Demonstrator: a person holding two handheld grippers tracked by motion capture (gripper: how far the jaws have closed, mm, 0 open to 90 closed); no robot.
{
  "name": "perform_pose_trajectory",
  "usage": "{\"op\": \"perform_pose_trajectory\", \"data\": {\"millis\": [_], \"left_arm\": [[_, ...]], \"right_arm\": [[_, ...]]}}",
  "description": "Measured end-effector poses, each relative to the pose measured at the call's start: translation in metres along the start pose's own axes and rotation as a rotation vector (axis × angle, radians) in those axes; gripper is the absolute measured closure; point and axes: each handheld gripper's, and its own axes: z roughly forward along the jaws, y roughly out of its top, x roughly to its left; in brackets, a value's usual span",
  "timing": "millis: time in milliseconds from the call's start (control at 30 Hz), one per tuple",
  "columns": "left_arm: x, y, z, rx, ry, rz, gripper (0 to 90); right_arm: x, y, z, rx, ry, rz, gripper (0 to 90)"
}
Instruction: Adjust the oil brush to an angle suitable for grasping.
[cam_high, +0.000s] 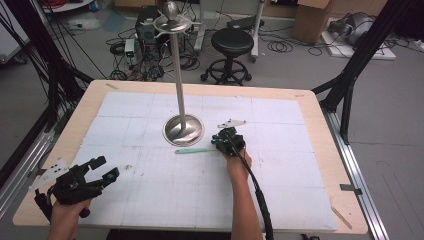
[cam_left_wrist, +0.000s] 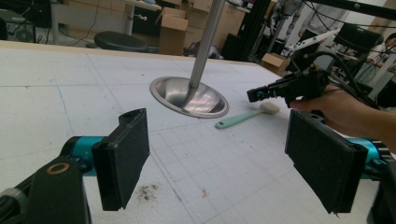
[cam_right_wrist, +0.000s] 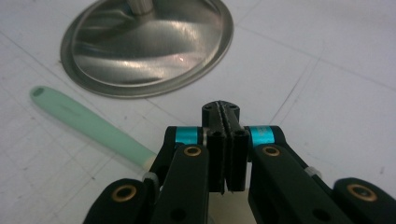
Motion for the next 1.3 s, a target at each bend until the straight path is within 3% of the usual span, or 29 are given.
{"op": "perform_pose_trajectory", "data": {"millis": [133, 433, 733, 833, 1033, 1300], "left_arm": [[0.001, 0.000, -0.001, 0.002, -0.004, -0.006, 22.2], [0.000, 0.000, 0.000, 0.007, -0.002, -0.002, 22.3], [-0.002, 0.000, 0.001, 0.008, -0.002, 0.001, 22.6], [-0.003, -0.001, 0.002, 0.015, -0.001, 0.005, 22.6], [-0.005, -0.001, 0.003, 0.015, -0.001, 0.010, 22.6], [-0.006, -0.001, 0.004, 0.021, -0.005, 0.014, 22.6]], "right_arm": [[-0.002, -0.002, 0.000, 0.032, 0.010, 0.014, 89.6], [0.000, -0.004, -0.015, 0.124, 0.024, -0.053, 89.6], [-0.001, -0.020, -0.039, 0.130, 0.006, -0.055, 89.6], [-0.004, -0.029, -0.050, 0.126, 0.023, -0.037, 89.7], [-0.003, -0.033, -0.057, 0.143, 0.050, -0.032, 89.7], [0.004, -0.049, -0.074, 0.132, 0.093, -0.003, 89.7]]}}
